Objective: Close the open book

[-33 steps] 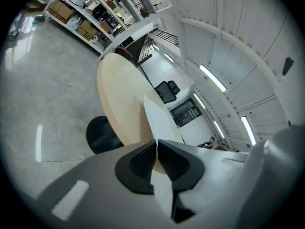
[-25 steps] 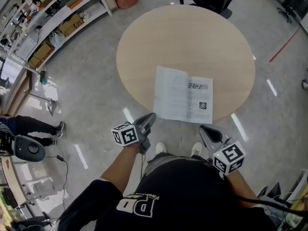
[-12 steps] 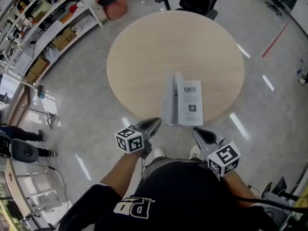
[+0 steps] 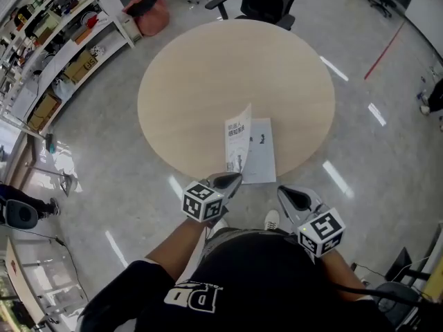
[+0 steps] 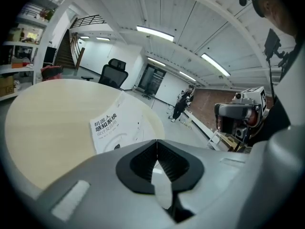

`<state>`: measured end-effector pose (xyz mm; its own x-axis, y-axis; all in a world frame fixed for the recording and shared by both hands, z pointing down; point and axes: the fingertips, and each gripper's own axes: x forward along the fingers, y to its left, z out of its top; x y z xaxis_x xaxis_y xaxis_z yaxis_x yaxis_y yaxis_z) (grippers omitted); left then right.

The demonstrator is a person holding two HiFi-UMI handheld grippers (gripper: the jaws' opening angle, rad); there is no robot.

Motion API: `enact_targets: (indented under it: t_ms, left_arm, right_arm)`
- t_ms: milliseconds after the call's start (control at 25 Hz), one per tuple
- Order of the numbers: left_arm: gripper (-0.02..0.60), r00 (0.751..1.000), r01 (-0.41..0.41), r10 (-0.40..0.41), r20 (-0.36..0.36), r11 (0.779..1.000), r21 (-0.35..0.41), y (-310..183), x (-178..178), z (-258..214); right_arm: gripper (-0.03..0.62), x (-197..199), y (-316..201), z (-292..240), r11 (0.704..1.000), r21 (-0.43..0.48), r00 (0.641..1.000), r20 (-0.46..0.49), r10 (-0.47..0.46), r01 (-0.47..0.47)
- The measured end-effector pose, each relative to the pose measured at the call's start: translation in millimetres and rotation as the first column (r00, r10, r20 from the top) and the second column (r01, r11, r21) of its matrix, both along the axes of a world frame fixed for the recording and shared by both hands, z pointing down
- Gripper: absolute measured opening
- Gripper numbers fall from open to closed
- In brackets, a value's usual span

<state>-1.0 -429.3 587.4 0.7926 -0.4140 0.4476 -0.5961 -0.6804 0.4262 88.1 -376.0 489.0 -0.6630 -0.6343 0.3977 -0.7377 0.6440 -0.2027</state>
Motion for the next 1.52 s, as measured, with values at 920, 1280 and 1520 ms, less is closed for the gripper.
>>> enact_targets:
  t_ms: [920, 1280, 1520]
  left_arm:
    - [0.057, 0.977, -0.067, 0.066, 0.201, 0.998, -0.005, 13.7, 108.5, 59.9]
    - [0.060, 0.983, 0.040, -0.040, 0.177, 0.999, 0.004, 13.9, 115.6, 43.0]
    - [0.016, 0.979, 0.149, -0.154, 0.130, 0.988, 0.042, 18.9, 101.3, 4.0]
  right_arm:
    - [0.008, 115.2, 17.3, 6.1, 0.998, -0.006, 0.997, -0.041, 0.067, -0.067]
    - [0.008, 126.4, 12.3, 5.3, 1.000, -0.020, 0.999, -0.021, -0.025, 0.024]
    - [0.008, 104.0, 6.7, -2.3, 0.991, -0.015, 0.991, 0.022, -0.133, 0.134]
